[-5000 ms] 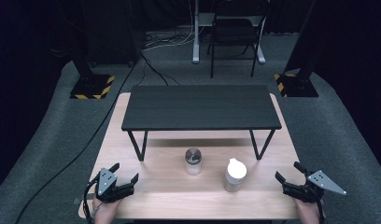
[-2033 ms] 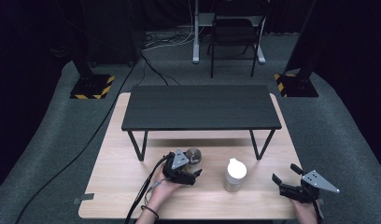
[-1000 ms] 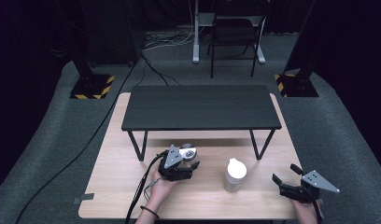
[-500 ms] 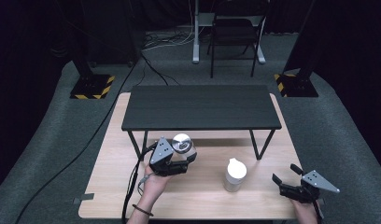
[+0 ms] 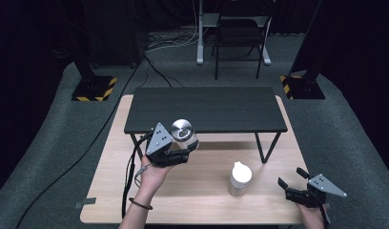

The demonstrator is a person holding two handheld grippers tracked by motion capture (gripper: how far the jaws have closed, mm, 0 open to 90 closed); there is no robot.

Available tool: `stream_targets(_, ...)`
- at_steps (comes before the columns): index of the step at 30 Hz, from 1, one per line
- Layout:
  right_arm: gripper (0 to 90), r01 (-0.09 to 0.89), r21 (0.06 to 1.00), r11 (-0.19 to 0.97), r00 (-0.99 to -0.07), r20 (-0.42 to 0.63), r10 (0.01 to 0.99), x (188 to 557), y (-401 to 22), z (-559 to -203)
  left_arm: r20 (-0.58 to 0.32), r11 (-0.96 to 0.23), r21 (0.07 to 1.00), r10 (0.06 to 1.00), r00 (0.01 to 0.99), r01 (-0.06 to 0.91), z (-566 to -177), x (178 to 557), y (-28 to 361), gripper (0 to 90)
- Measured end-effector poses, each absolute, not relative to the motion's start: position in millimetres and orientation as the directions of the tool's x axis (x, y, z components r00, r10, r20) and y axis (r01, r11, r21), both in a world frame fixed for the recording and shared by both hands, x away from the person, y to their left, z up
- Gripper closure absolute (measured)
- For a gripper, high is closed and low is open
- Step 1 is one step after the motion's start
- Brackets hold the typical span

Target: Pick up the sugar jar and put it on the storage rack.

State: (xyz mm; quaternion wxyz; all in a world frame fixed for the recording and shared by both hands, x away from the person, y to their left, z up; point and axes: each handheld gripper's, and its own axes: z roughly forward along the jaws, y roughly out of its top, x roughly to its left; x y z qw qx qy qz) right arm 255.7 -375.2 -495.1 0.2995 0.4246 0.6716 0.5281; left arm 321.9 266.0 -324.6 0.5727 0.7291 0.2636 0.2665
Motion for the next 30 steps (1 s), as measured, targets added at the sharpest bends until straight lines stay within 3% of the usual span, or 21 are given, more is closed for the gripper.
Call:
stream_targets(13, 8.0, 0.254, 0.964, 0.079, -0.461, 0.049, 0.886, 255.8, -375.7, -495.2, 0.125, -0.266, 0.955, 0.758, 0.64, 0.129, -276.5, 356.1, 241.6, 30.4)
stream_targets(23, 8.0, 0.255, 0.964, 0.078, -0.462, 0.051, 0.885, 255.9, -376.1, -495.3, 0.142, -0.318, 0.924, 0.8, 0.583, 0.211, -267.2, 384.4, 226.2, 30.4)
stream_targets(30, 8.0, 0.253, 0.964, 0.079, -0.464, 0.049, 0.885, 255.9, -376.1, -495.4, 0.099, -0.287, 0.925, 0.815, 0.571, 0.248, -267.1, 394.0, 224.9, 30.3)
